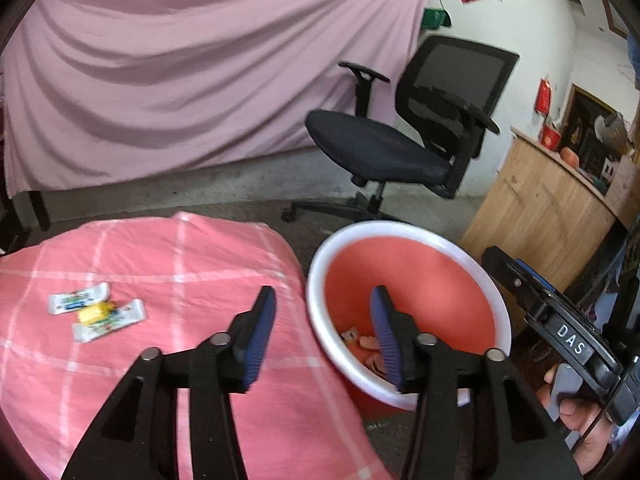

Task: Collect trash
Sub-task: 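Move both tools back over the tubes on the table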

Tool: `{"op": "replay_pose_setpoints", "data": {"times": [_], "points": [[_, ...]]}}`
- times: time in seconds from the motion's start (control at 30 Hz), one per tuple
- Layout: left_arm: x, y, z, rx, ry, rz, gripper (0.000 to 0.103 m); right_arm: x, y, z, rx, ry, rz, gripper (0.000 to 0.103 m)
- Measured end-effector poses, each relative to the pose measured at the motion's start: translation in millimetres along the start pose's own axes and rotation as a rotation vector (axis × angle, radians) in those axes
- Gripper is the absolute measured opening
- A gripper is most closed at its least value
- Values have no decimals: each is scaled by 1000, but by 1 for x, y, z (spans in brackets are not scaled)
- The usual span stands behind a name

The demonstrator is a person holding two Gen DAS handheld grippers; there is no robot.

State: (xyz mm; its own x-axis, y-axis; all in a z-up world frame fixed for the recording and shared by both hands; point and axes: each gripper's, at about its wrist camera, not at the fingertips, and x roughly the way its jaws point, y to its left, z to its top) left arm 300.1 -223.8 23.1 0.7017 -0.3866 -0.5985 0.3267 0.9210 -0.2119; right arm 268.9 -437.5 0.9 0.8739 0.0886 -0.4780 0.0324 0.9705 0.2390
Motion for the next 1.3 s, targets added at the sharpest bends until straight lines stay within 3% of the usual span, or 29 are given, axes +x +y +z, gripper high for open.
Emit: {"op": "replay_pose_setpoints", "data": {"times": [0.07, 0.17, 0.27, 0.33, 0.43, 0.6, 0.93, 1.3], "points": [[-10, 8, 3, -10, -26, 20, 49, -1, 7, 2, -5, -13, -2, 97], [-24, 21, 7, -23, -64, 54, 54, -3, 21, 7, -16, -44, -6, 103], [-45, 37, 9, -45, -131, 99, 70, -8, 34, 12, -26, -97, 3, 103], [-60, 47, 9, -56, -183, 134, 89, -14, 43, 14, -30, -143, 12, 103], [-81, 60, 7, -67, -278, 192, 100, -24, 59, 17, -45, -222, 37, 103], [-113, 81, 0, -70, -384, 261, 101, -37, 87, 17, -92, -326, 95, 103], [-153, 112, -21, -63, -496, 370, 101, -55, 138, 8, -180, -469, 205, 103], [-183, 148, -44, -39, -549, 476, 101, -55, 194, -6, -288, -515, 297, 103]]}}
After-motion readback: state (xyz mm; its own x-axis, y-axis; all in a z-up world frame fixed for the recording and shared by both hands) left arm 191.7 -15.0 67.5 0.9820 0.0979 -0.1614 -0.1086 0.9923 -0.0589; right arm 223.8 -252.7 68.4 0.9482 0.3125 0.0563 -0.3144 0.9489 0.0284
